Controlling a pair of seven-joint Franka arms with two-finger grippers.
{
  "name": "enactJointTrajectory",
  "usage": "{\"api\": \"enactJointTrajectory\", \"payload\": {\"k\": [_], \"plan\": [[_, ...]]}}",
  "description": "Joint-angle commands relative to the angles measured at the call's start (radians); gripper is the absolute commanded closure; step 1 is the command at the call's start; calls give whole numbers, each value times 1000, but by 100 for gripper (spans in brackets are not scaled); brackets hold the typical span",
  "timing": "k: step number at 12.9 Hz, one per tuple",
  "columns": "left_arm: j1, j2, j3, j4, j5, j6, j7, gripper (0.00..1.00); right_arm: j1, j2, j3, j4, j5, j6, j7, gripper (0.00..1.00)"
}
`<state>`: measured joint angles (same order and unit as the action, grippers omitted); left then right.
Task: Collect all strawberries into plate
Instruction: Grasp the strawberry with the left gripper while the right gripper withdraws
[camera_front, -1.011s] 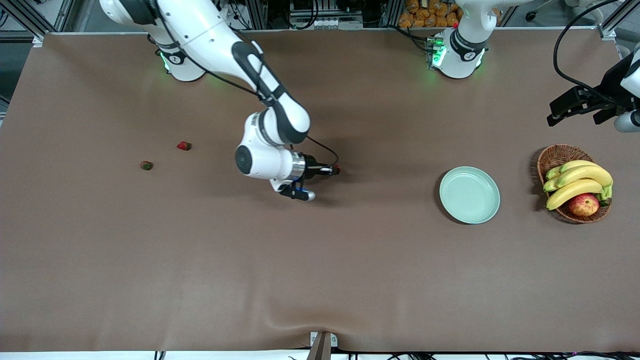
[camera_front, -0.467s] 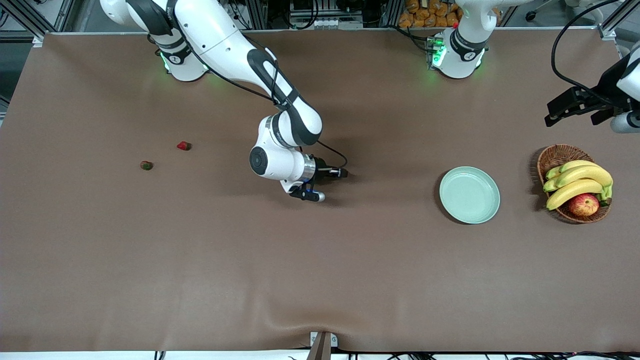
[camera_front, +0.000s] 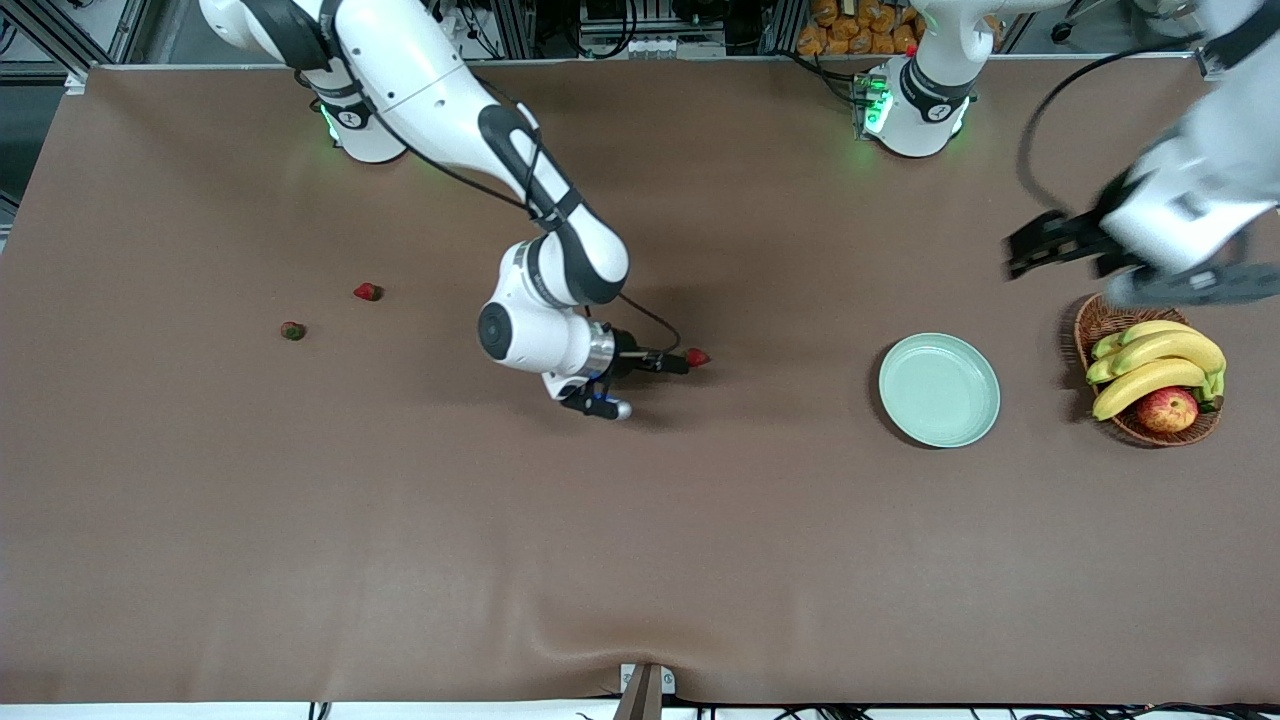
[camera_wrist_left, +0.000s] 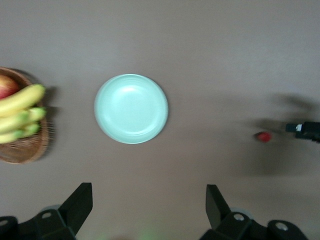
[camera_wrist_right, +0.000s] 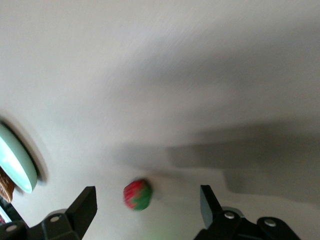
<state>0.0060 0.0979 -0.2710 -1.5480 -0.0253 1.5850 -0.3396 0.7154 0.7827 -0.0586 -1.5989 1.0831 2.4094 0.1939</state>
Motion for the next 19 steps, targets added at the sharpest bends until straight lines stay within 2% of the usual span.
{"api": "enactJointTrajectory", "payload": {"k": [1, 3, 6, 8, 10, 12, 13, 15, 16, 19], "plan": [[-99, 112, -25, -7, 1, 108, -224, 0, -109, -97, 11, -145, -31, -15, -10, 0], [-176, 172, -25, -70, 2, 252, -404, 0, -206, -169, 11, -237, -200, -39, -10, 0], [-282, 245, -24, -190, 10, 501, -651, 0, -374, -233, 11, -259, -507, -293, -10, 0], [-349, 324, -24, -208, 24, 573, -831, 0, -459, -266, 11, -259, -720, -444, -10, 0], [-399, 405, -24, -208, 39, 642, -1037, 0, -493, -276, 11, -262, -851, -567, -10, 0], [-428, 475, -22, -208, 89, 703, -1213, 0, -519, -276, 11, -280, -966, -628, -11, 0], [-440, 517, -22, -207, 172, 720, -1322, 0, -524, -276, 11, -315, -1009, -630, -11, 0], [-442, 549, -24, -204, 214, 737, -1398, 0, -534, -275, 9, -366, -1035, -619, -11, 0], [-443, 557, -24, -204, 212, 742, -1406, 10, -543, -275, 9, -389, -1063, -619, -13, 0], [-454, 589, -24, -199, 212, 793, -1460, 10, -586, -264, 9, -438, -1088, -619, -92, 0]]}}
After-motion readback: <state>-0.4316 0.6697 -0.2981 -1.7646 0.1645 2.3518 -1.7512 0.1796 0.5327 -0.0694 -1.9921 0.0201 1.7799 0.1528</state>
